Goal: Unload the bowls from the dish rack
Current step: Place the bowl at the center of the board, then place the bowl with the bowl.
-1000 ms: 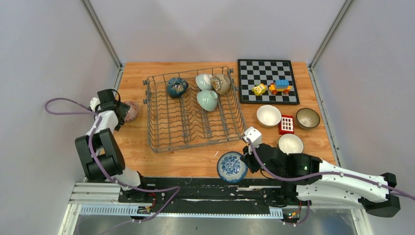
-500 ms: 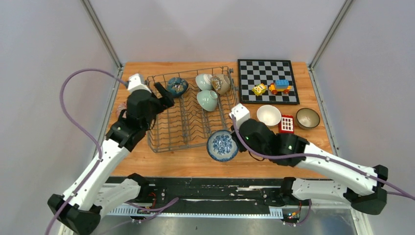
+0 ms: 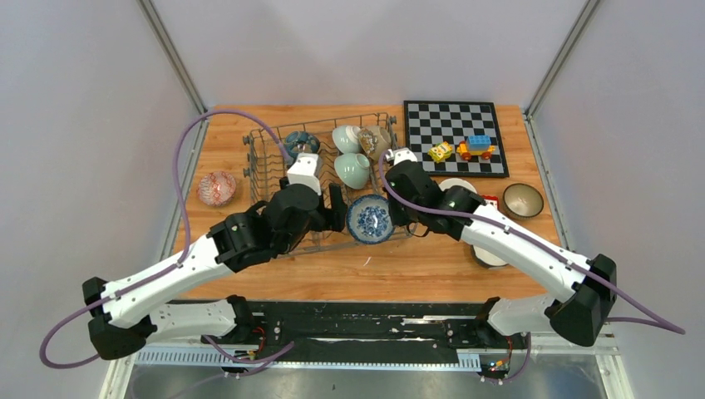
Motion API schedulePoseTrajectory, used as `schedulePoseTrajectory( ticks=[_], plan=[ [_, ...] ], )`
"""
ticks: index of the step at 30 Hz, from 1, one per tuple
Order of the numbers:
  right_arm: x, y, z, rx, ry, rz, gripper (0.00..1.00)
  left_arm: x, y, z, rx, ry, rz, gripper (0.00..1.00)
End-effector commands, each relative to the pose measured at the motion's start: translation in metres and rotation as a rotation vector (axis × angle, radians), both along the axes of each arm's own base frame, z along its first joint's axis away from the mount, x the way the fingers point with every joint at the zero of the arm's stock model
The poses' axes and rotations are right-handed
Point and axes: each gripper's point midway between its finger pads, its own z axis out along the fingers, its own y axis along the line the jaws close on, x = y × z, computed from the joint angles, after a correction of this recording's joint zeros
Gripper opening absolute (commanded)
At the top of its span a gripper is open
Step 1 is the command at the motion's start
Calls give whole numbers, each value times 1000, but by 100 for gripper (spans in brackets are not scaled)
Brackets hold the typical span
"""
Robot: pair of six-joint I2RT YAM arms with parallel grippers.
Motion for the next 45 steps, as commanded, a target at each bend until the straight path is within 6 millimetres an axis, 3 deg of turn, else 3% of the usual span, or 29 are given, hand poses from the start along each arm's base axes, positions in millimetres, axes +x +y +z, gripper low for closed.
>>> schedulePoseTrajectory(
  ticks=[1, 4, 8, 18, 26, 33, 38, 41, 45],
  plan=[
    [5, 8, 17, 106, 24, -97, 0, -8, -16, -11, 85, 15, -33, 79],
    [4, 9, 16, 129, 43, -129, 0, -14, -31, -29, 124, 38, -61, 75],
    [0, 11, 17, 158, 63, -139, 0, -14, -36, -51, 179, 77, -57, 72],
    [-8, 19, 22, 230, 85, -111, 0, -10, -36, -73, 216, 93, -18, 53],
    [-12, 21, 26, 271, 68, -79, 0, -7, -40, -75, 197, 93, -7, 38],
    [-15, 21, 22, 278, 68, -67, 0, -3, -42, -68, 159, 81, 25, 34],
    [-15, 21, 23, 263, 45, -60, 0, -1, -39, -65, 151, 72, 56, 19],
    [-16, 22, 23, 264, 47, -57, 0, -1, -38, -63, 145, 70, 63, 2],
    [-17, 24, 26, 265, 44, -35, 3, 1, -32, -61, 155, 59, 86, 0]
  ],
)
